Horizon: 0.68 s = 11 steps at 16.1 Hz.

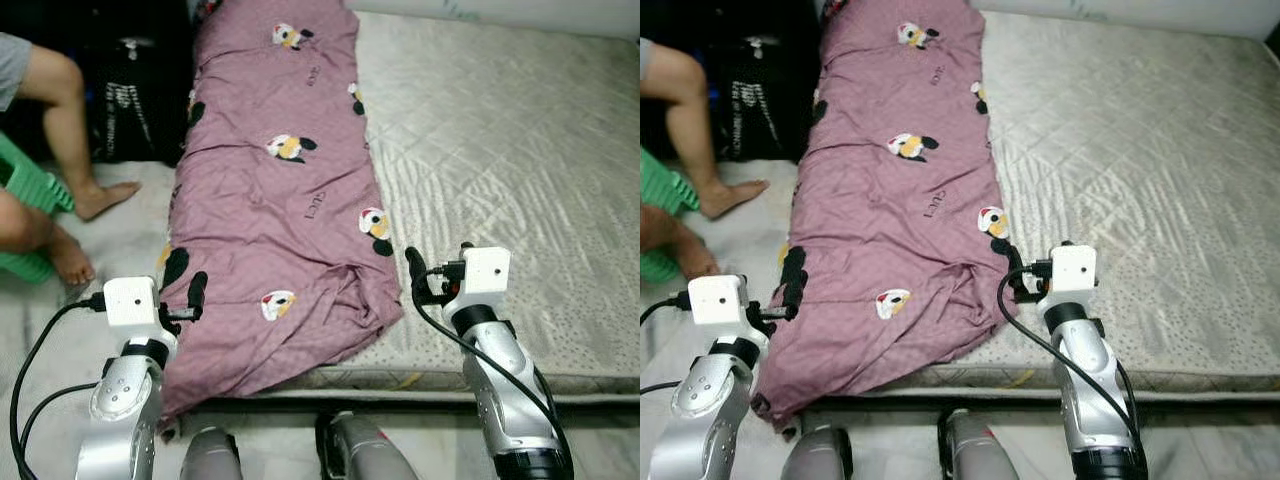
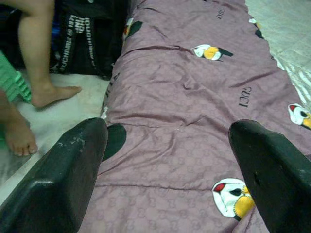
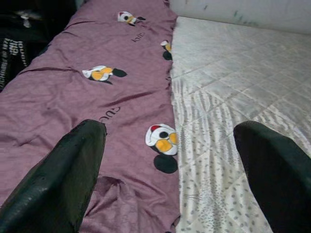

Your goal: Clean up the room

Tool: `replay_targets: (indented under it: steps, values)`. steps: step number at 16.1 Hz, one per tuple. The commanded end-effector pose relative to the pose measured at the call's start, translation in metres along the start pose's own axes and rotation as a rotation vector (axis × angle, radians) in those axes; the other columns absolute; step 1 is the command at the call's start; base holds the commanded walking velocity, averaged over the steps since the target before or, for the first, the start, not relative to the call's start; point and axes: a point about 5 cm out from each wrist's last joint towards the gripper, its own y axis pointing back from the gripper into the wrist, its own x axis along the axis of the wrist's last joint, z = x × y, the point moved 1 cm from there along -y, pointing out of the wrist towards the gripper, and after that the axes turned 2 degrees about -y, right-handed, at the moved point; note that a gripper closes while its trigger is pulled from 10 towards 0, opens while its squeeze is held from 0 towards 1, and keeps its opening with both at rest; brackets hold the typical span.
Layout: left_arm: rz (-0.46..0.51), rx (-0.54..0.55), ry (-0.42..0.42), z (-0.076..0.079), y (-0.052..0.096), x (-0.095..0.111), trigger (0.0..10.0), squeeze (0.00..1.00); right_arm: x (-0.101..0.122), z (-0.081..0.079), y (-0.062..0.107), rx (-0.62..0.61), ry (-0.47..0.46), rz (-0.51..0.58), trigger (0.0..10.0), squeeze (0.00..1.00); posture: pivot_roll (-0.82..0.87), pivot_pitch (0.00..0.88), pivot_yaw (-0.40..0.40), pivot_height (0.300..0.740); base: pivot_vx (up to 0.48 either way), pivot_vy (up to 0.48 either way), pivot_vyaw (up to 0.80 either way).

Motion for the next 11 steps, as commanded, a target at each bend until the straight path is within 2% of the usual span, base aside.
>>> replay_targets:
  steps: [1, 3, 11]
  values:
    - [-0.02, 0.018, -0.009, -0.0032, 0.0022, -0.0049, 10.0, 0.0, -0.0038, 0.0028, 0.0017, -0.013, -0.002, -0.013, 10.0, 0.0, 0.0, 0.169, -0.068, 0.669, 0.0, 0.0, 0.0]
    - [-0.021, 0.018, -0.009, -0.0029, 0.0016, -0.0048, 10.0, 0.0, -0.0033, 0.0031, 0.0011, -0.012, -0.001, -0.01, 10.0, 0.0, 0.0, 0.17, -0.068, 0.649, 0.0, 0.0, 0.0]
    - [-0.023, 0.016, 0.005, -0.0027, -0.0008, -0.0048, 10.0, 0.0, -0.0031, 0.0044, -0.0002, -0.015, 0.007, -0.011, 10.0, 0.0, 0.0, 0.165, -0.074, 0.649, 0.0, 0.0, 0.0]
